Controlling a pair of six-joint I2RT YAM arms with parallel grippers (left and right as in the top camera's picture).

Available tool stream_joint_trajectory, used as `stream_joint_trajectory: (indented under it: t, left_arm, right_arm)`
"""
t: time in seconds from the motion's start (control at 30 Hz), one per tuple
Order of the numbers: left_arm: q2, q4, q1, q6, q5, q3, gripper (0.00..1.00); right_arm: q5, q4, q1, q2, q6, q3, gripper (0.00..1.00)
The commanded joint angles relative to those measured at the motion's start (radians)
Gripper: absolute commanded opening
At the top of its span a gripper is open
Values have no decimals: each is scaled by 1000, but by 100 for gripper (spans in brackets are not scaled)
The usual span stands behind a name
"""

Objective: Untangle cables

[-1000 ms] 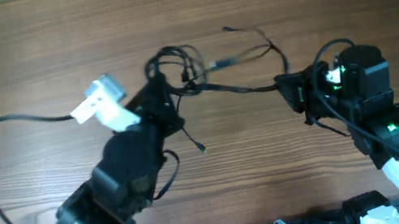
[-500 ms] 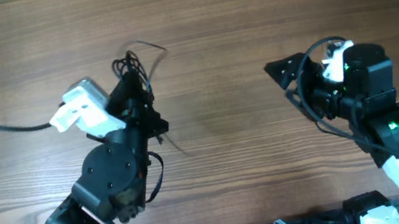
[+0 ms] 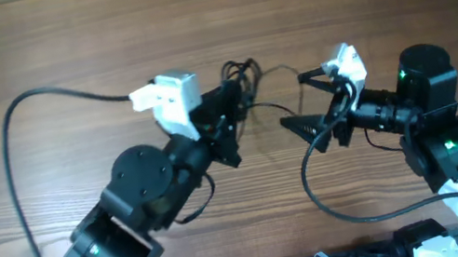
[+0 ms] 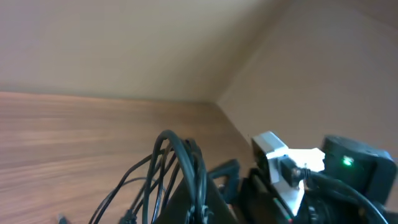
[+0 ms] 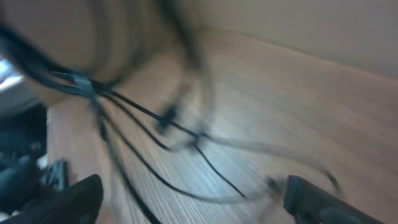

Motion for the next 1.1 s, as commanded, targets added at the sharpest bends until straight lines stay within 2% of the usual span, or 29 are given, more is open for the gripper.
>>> stream_joint_trajectory:
  t: [0.0,0.07,0.1,0.13,0.17,0.2,0.23,0.33,0.4,0.53,0.7,0.77,0.9,1.0,1.03,1.07]
  left_arm:
    - [52,54,5,22,117,20,4]
    - [78,78,5,22,117,20,4]
    - [90,89,5,22,118,20,4]
    - [100,98,3,22,126,20,4]
    - [108,112,3,22,148,20,4]
    - [113,127,3,22,171,20,4]
    - [113,134,4,22,173,20,4]
    - [110,137,9,23,146,20,4]
    - [104,113,11,23,76,20,4]
    - [82,26,11,10,-125,20,4]
    - [37,-76,11,11,-322,20,4]
    - [14,-101,11,12,-376,20,4]
    - [-13,-126,11,16,-453,20,4]
    - [-24,-130,11,15,-463,20,4]
    - [-25,-133,10,16,-455,20,4]
    - [-25,-134,9,16,-440,20,4]
  right_arm:
    - [-98,6,36,2,-124,-3,86]
    - [-98,5,48,2,-124,-3,82]
    - [-98,2,54,2,-124,-3,75]
    - [-97,2,56,2,-124,-3,56]
    - [-97,2,56,2,-124,-3,27]
    - [-87,-2,56,2,-123,-3,7]
    - [-68,-7,56,2,-118,-3,4]
    - [-6,-24,56,2,-98,-3,4]
    - [85,-23,56,2,-13,-3,4]
    - [425,-41,56,2,193,-3,4]
    - [822,-121,55,2,339,-3,4]
    - [924,-143,55,2,394,-3,4]
    - [1044,-183,55,2,529,-3,4]
    - [1028,-196,55,2,586,-3,4]
    - [992,-196,55,2,578,-3,6]
    - [940,-194,55,1,541,-2,24]
